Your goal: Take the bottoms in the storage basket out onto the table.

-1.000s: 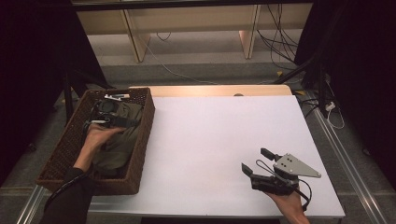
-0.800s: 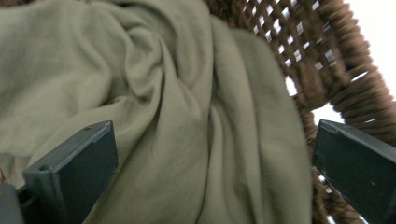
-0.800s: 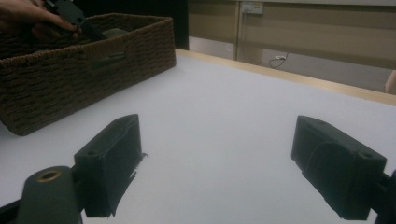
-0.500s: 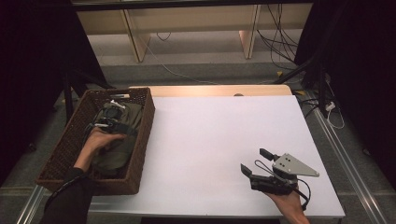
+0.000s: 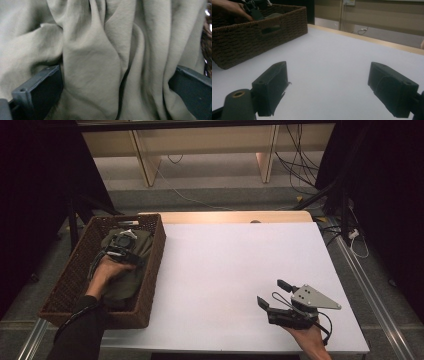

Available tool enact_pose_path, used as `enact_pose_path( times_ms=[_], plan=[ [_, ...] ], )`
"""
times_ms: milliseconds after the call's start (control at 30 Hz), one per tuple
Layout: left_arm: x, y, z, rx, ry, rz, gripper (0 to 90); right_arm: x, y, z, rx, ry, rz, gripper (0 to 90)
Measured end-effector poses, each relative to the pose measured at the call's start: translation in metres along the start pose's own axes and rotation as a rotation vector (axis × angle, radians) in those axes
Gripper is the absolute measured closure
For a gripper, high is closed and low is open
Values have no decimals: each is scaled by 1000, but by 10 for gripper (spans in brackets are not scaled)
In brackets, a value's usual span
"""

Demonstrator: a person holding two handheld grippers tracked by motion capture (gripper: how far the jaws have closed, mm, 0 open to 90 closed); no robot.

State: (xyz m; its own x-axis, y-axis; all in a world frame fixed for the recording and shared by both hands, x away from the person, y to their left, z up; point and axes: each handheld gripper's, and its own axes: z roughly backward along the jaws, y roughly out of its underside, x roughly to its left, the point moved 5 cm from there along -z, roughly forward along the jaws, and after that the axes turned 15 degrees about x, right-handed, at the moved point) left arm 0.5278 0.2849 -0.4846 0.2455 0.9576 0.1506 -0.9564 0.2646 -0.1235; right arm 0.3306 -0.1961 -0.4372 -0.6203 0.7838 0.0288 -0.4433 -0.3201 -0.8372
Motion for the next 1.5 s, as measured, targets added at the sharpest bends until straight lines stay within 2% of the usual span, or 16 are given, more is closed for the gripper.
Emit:
enact_pose_path(
  times_ms=[267,300,367,467,600,667,700,733,833,867,1000,1167,1500],
  plan=[
    [8,3,-17,45,8,51,8,0,0,0,1,-1,-1,174],
    [8,3,-18,54,28,57,8,0,0,0,1,-1,-1,174],
    [9,4,-22,65,88,74,81,0,0,-1,4,-1,2,174],
    [15,6,-25,52,139,112,184,1,1,0,9,0,5,175],
    [17,7,-24,38,152,119,318,0,1,-1,15,1,6,176],
    [19,8,-24,32,159,127,415,0,1,-1,15,1,6,177],
    [20,8,-23,28,164,132,525,0,1,-1,13,0,5,178],
    [20,8,-23,24,168,140,525,0,1,-1,13,0,5,178],
    [23,8,-21,6,168,156,666,0,1,-1,12,0,3,179],
    [24,9,-20,-3,173,161,748,0,1,-1,13,2,2,180],
    [25,12,-14,-22,212,167,791,0,1,-2,12,-1,-6,181],
    [21,13,-5,-48,215,159,809,0,1,-3,12,0,-4,182],
    [23,28,23,-185,286,189,814,-1,0,-2,10,2,-8,183]
  ],
)
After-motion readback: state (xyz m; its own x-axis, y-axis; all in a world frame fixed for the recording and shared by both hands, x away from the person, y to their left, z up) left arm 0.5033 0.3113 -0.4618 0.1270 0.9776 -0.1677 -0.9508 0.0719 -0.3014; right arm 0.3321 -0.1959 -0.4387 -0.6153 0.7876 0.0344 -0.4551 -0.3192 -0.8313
